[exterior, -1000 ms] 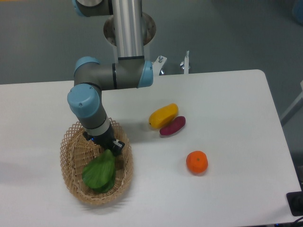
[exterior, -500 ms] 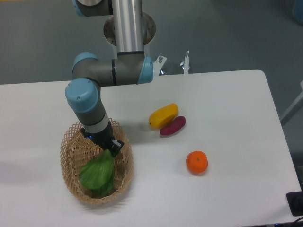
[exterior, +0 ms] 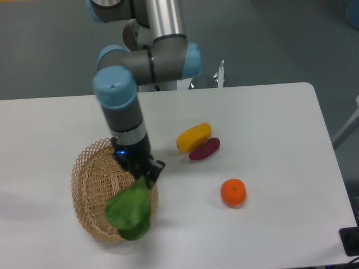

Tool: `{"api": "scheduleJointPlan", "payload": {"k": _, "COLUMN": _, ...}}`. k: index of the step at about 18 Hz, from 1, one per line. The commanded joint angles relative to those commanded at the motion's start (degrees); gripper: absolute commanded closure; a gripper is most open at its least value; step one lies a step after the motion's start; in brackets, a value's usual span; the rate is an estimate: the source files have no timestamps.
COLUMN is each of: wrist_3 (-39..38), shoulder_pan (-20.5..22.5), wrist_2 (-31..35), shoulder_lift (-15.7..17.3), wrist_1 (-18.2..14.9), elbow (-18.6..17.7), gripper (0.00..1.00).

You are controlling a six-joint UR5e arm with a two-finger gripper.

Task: Pick up the green vegetable from the basket
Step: 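Lift the bok choy out of the basket and carry it above the mandarin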

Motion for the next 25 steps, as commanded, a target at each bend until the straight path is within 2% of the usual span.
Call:
{"api": "scheduleJointPlan", "payload": {"k": 5, "wrist_3": 8.34, "shoulder_pan": 8.96, "wrist_2": -3.16, "shoulder_lift": 1.14, "wrist_1": -0.44, "elbow": 0.09, "gripper": 0.59}}
{"api": "scheduleJointPlan", "payload": {"k": 9, "wrist_3": 17.74, "shoulder_pan": 15.82, "wrist_2": -5.10, "shoulder_lift": 2.90, "wrist_1": -4.82, "elbow": 0.00, "gripper": 0.59}}
{"api": "scheduleJointPlan", "payload": {"k": 11, "wrist_3": 21.97, "shoulder_pan": 18.54, "wrist_2": -5.71, "shoulder_lift": 2.99, "wrist_1": -5.62, "elbow": 0.00, "gripper": 0.59}}
{"api": "scheduleJointPlan", "payload": {"k": 15, "wrist_3": 26.28, "shoulder_pan": 21.72, "wrist_2": -5.72, "shoulder_lift": 2.99, "wrist_1": -6.06, "elbow": 0.09, "gripper": 0.59}}
{"api": "scheduleJointPlan", "payload": {"k": 19, "wrist_3": 30.16, "shoulder_pan": 23.65, "wrist_2": -5.63, "shoulder_lift": 2.99, "wrist_1": -9.84, "elbow": 1.23, "gripper": 0.59}}
{"api": "scheduleJointPlan", "payload": {"k": 25, "wrist_3": 30.34, "shoulder_pan": 24.36, "wrist_2": -5.72, "shoulder_lift": 2.99, "wrist_1": -10.02, "elbow": 1.58, "gripper": 0.59}}
